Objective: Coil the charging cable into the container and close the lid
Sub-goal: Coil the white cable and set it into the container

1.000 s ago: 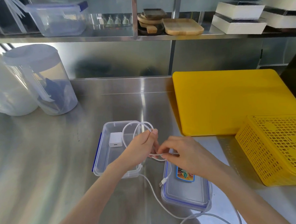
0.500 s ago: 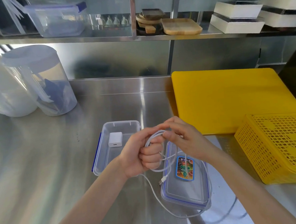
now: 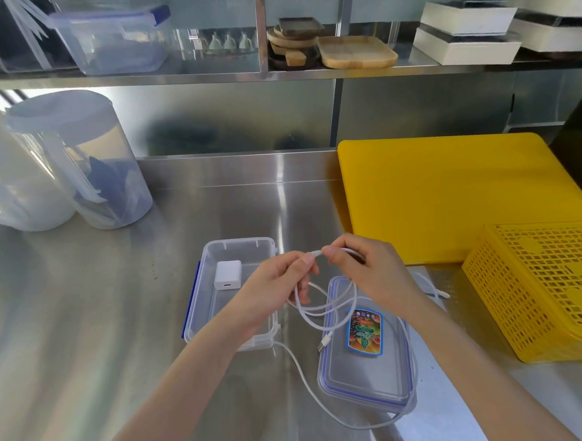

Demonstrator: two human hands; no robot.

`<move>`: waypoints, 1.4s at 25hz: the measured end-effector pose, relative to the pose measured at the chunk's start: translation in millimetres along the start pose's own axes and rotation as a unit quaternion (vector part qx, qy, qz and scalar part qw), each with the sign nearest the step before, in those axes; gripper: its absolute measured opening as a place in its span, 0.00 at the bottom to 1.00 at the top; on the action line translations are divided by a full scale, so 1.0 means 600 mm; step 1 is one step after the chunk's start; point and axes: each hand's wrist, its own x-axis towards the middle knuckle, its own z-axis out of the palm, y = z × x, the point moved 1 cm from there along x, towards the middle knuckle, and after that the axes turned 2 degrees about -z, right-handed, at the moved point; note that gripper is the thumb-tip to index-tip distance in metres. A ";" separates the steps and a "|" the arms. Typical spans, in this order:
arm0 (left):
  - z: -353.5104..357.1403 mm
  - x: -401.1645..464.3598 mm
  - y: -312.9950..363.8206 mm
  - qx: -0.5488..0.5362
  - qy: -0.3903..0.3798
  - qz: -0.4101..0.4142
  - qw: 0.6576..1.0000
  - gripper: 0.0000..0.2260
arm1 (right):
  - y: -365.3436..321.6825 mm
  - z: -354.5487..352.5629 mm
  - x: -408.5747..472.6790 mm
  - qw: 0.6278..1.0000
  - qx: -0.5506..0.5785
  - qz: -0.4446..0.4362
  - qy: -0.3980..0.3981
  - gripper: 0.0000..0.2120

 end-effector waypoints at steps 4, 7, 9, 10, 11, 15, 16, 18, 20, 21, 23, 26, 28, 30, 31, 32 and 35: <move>0.004 -0.001 -0.008 -0.079 0.027 -0.008 0.996 0.13 | 0.001 0.010 0.003 1.000 -0.018 -0.003 0.011 0.08; -0.018 0.004 -0.012 -0.211 0.072 -0.033 0.974 0.13 | 0.008 0.011 -0.003 0.999 -0.030 -0.004 -0.015 0.11; -0.039 0.007 -0.013 -0.246 0.106 -0.038 0.963 0.13 | 0.018 0.006 -0.012 0.998 -0.047 0.009 -0.047 0.10; -0.049 0.007 -0.013 -0.247 0.119 -0.038 0.961 0.13 | 0.023 0.004 -0.016 0.996 -0.062 0.012 -0.059 0.09; -0.056 0.007 -0.014 -0.243 0.127 -0.037 0.961 0.13 | 0.028 0.001 -0.018 0.994 -0.082 0.015 -0.068 0.08; -0.068 0.004 -0.009 -0.244 0.124 -0.030 0.961 0.14 | 0.063 -0.009 -0.017 0.983 -0.157 0.016 -0.094 0.09; -0.072 0.003 -0.006 -0.250 0.121 -0.029 0.960 0.14 | 0.076 -0.011 -0.016 0.975 -0.200 0.015 -0.093 0.11; -0.081 0.002 0.002 -0.270 0.117 -0.024 0.956 0.14 | 0.102 -0.017 -0.017 0.955 -0.283 0.031 -0.085 0.12; -0.092 0.001 0.009 -0.284 0.117 -0.018 0.952 0.14 | 0.121 -0.023 -0.020 0.947 -0.305 0.070 -0.068 0.13; -0.095 0.000 0.012 -0.285 0.118 -0.017 0.951 0.14 | 0.128 -0.025 -0.019 0.953 -0.285 0.087 -0.049 0.13; -0.097 0.000 0.015 -0.282 0.116 -0.016 0.952 0.14 | 0.129 -0.026 -0.014 0.969 -0.223 0.104 -0.015 0.12; -0.090 0.001 0.016 -0.265 0.111 -0.017 0.958 0.14 | 0.115 -0.023 0.003 0.986 -0.077 0.145 0.029 0.13; -0.080 0.001 0.016 -0.250 0.092 -0.024 0.964 0.14 | 0.090 -0.023 0.013 0.976 0.114 0.180 0.045 0.14; -0.064 0.003 0.016 -0.238 0.064 -0.028 0.969 0.14 | 0.058 -0.018 0.017 0.945 0.269 0.187 0.018 0.14; -0.055 0.005 0.016 -0.230 0.057 -0.027 0.971 0.14 | 0.043 -0.014 0.017 0.929 0.319 0.188 -0.003 0.13; -0.047 0.007 0.015 -0.219 0.056 -0.026 0.974 0.14 | 0.029 -0.008 0.015 0.914 0.357 0.191 -0.019 0.13; -0.030 0.011 0.009 -0.155 0.071 -0.013 0.985 0.14 | 0.001 0.009 0.013 0.874 0.437 0.212 -0.021 0.13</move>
